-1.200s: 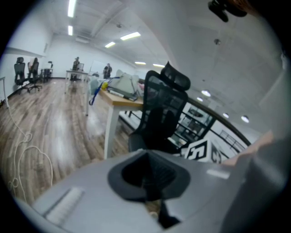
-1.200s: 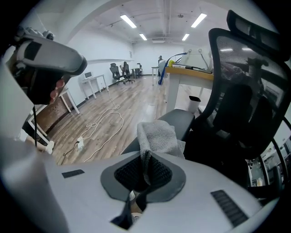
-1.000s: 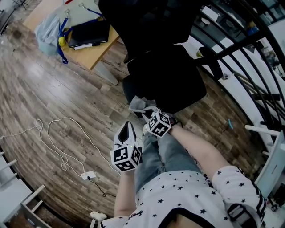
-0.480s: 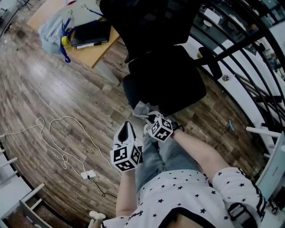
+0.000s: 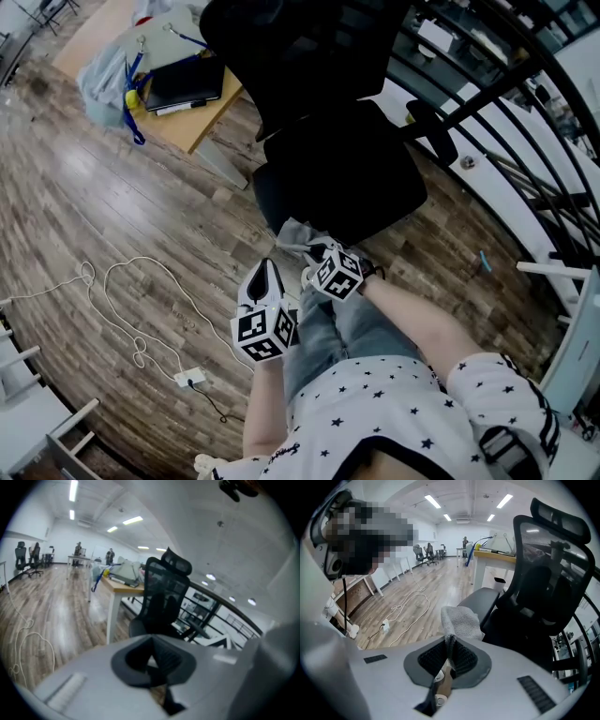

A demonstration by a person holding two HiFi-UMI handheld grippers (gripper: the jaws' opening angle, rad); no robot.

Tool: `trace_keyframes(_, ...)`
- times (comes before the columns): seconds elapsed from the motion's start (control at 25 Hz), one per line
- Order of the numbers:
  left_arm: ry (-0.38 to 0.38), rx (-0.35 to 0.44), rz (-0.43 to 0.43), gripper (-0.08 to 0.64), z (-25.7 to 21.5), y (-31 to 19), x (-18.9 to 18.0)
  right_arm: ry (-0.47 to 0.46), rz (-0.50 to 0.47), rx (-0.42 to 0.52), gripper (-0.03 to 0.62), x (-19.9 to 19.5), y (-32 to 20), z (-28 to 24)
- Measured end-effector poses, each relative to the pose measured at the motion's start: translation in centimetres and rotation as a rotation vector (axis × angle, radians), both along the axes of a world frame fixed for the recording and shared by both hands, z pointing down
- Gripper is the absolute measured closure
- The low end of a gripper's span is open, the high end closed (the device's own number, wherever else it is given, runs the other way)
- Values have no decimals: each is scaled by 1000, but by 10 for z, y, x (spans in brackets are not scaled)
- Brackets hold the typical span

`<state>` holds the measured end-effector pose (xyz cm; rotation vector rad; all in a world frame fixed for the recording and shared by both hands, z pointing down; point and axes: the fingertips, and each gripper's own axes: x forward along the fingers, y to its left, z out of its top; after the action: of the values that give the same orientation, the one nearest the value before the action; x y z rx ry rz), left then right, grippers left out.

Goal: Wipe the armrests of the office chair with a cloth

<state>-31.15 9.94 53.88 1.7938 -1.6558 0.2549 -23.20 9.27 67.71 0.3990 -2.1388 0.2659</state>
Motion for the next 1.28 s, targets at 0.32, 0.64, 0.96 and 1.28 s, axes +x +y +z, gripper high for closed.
trace_keyframes(0.32,7,36,62,554,-13,-20,9,-49,45,37,566,3,-9,-33)
trace_keyframes(0.64,14,68,151,554,-34,-39,26,-101,150,89,566,28,-19,-80)
trace_keyframes(0.96,10,99,282,554,-53,-59,51,-150,309,131,566,63,-32,-125)
trace_keyframes(1.28,7,129,390,554,-64,-77,75,-233,472,185,566,95,-49,-167)
